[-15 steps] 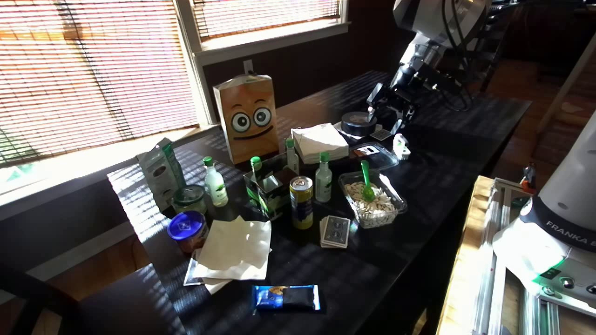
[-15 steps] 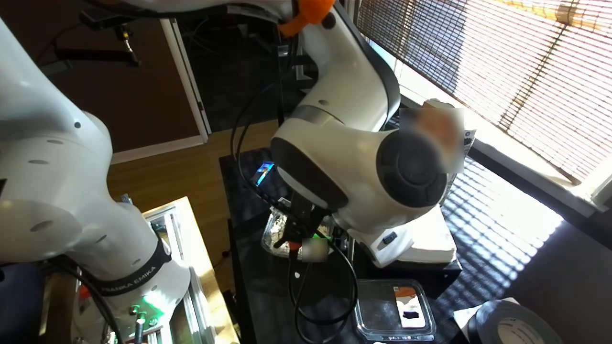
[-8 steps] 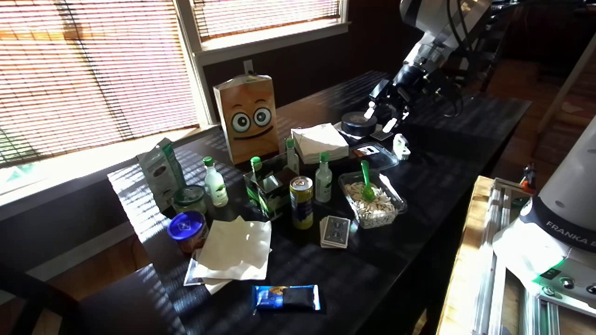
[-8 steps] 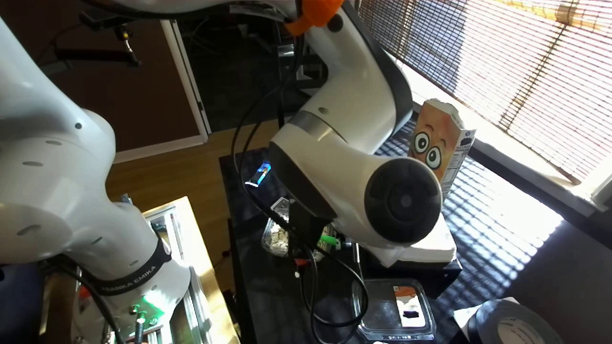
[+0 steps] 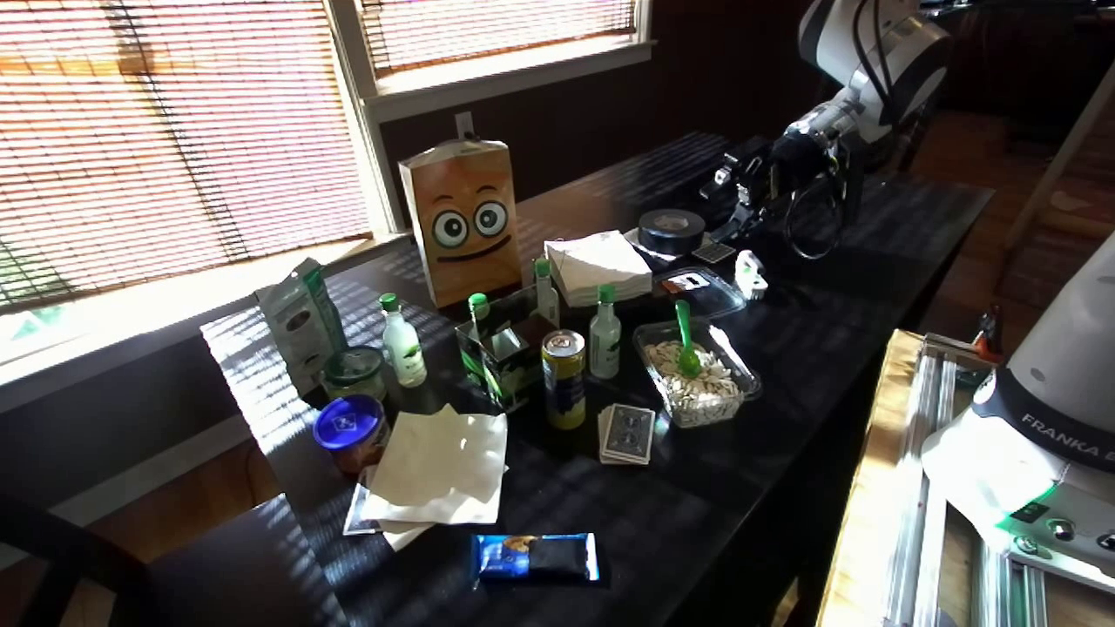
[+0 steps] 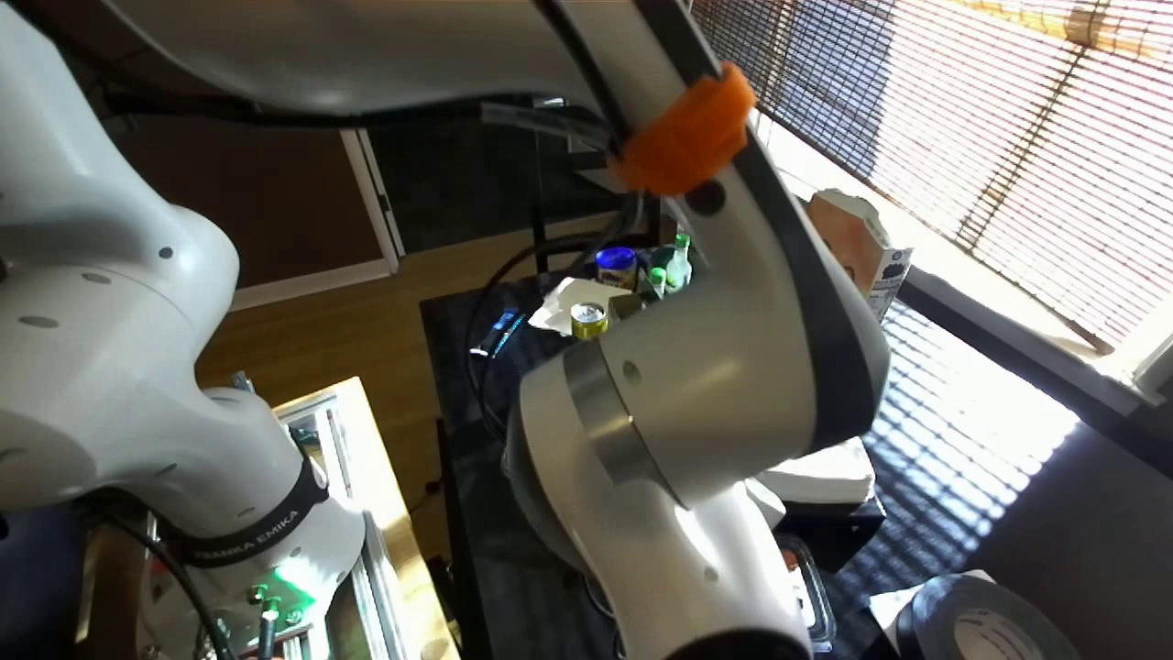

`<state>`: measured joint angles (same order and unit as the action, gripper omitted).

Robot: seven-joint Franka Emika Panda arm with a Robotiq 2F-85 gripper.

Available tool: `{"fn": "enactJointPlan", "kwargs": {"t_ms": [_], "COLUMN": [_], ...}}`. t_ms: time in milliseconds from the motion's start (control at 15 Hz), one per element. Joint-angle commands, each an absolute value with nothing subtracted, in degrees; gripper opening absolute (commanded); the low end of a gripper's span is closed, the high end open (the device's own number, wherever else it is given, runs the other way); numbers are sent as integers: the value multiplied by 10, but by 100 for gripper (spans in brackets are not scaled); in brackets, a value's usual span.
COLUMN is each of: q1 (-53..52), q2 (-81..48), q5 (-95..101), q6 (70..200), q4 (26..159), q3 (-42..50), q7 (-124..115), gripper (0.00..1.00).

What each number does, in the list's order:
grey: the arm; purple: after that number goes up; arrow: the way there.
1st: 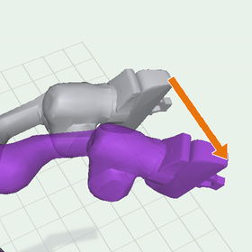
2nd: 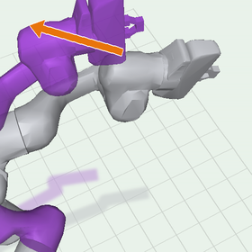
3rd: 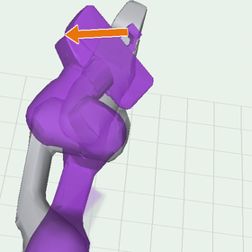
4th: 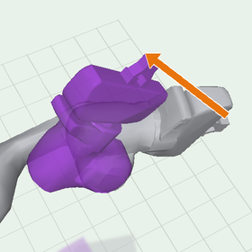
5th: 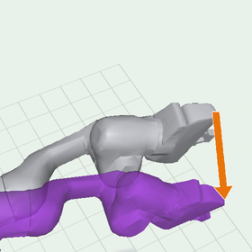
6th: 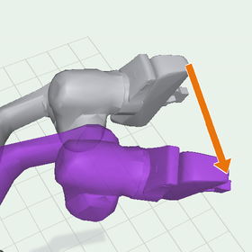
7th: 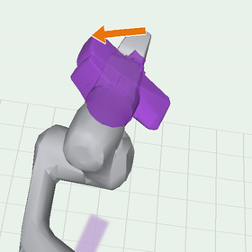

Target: Scoop up some seeds out of the lunch box and put them on the lid

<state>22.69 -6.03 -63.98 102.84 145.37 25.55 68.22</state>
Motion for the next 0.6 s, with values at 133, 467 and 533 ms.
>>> {"fn": "enactJointPlan", "kwargs": {"t_ms": [133, 467, 533], "q1": [269, 277, 280], "q2": [-243, -314, -318], "q5": [-724, -733, -735], "q6": [882, 912, 914], "q4": [1370, 1326, 1321], "q3": [231, 231, 232], "q7": [799, 839, 846], "gripper": [100, 100, 100]}}
